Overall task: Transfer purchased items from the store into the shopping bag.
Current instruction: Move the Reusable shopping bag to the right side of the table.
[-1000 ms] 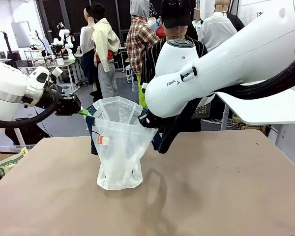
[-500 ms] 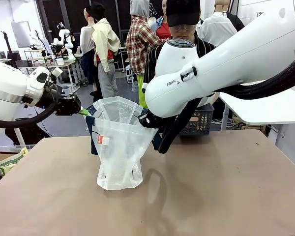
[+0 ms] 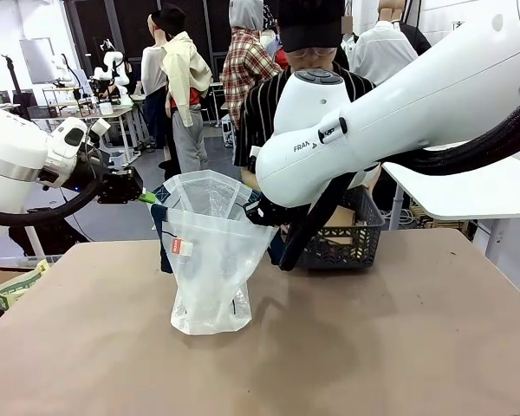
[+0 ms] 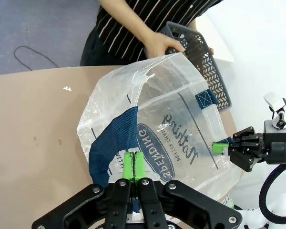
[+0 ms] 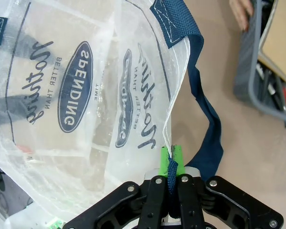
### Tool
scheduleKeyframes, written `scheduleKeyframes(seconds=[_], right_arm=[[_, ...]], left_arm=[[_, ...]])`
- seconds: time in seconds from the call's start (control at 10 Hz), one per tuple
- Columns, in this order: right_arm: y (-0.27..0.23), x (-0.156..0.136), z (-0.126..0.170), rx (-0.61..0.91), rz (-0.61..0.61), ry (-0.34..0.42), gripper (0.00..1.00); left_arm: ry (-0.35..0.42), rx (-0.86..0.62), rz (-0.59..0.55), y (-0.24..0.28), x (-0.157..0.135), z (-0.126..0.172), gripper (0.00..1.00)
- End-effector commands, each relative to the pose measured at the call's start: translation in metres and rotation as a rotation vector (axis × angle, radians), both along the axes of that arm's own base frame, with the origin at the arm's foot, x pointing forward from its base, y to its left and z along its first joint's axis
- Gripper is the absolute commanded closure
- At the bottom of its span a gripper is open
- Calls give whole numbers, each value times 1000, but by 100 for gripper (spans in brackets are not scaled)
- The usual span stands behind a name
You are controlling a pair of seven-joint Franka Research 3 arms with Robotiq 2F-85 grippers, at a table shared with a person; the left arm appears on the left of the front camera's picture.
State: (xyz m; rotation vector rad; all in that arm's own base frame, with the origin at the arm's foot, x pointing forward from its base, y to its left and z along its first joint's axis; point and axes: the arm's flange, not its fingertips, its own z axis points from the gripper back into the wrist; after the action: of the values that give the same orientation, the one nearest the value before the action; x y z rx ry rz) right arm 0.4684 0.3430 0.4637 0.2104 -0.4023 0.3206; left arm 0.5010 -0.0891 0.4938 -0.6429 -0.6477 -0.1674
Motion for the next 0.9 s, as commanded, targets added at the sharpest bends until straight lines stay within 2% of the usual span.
scheduleKeyframes(seconds=[0.0, 0.8], right_arm=[[-2, 0, 1, 12, 3, 6, 100], [-2, 0, 1, 12, 3, 6, 100]], left_arm=[[-5, 0, 1, 1, -1, 2, 100], [-5, 0, 1, 1, -1, 2, 100]])
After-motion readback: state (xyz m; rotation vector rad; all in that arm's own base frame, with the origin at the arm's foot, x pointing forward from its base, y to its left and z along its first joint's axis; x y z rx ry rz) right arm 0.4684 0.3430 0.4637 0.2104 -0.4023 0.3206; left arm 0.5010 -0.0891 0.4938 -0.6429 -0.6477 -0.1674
